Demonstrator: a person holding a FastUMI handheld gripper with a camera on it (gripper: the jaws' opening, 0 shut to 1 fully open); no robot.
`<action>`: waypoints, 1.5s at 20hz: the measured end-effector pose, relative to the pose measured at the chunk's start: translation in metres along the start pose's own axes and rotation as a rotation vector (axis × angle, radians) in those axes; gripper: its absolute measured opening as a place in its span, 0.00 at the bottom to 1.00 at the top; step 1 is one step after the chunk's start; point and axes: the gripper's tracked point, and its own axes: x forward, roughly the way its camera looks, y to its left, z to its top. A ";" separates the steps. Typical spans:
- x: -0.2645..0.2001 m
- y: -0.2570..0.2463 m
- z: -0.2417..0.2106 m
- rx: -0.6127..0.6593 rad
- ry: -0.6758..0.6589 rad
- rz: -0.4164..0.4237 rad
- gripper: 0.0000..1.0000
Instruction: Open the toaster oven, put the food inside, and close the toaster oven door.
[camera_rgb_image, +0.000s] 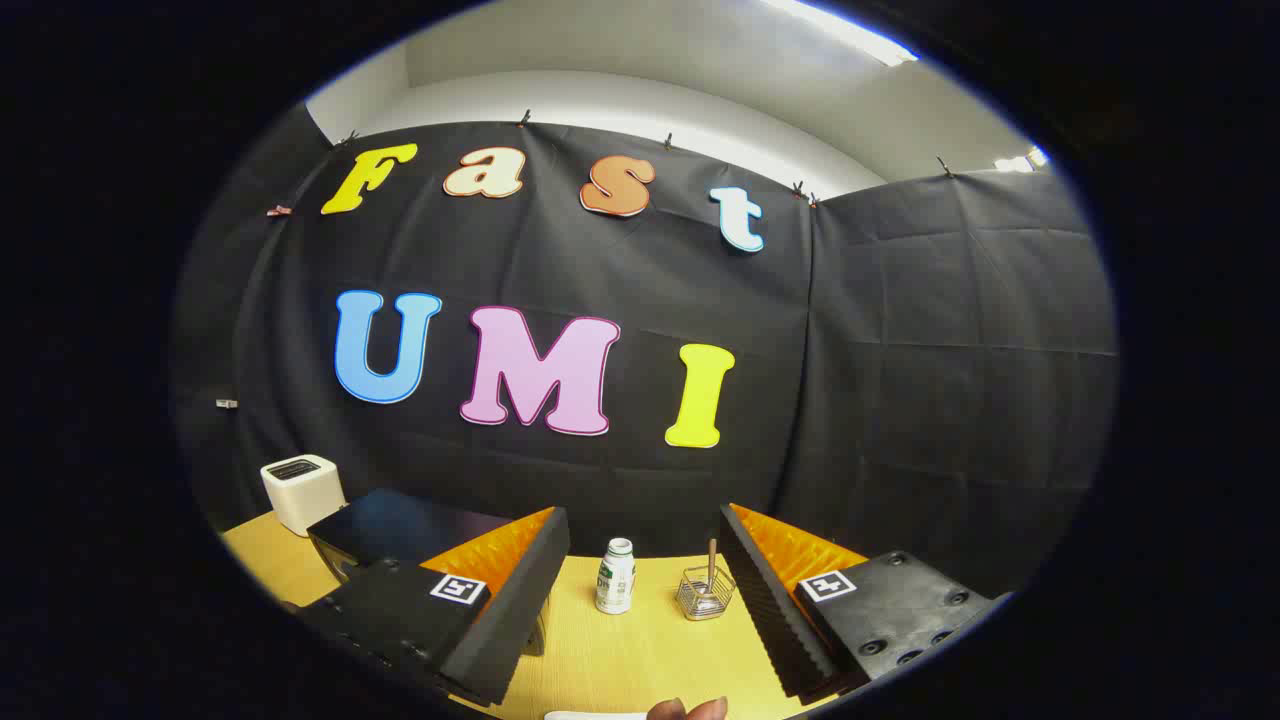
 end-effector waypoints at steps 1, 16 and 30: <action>0.000 0.001 -0.001 0.002 0.002 0.001 0.98; -0.009 0.011 0.001 0.002 -0.009 0.013 0.98; -0.010 0.101 -0.017 0.045 0.036 0.093 0.98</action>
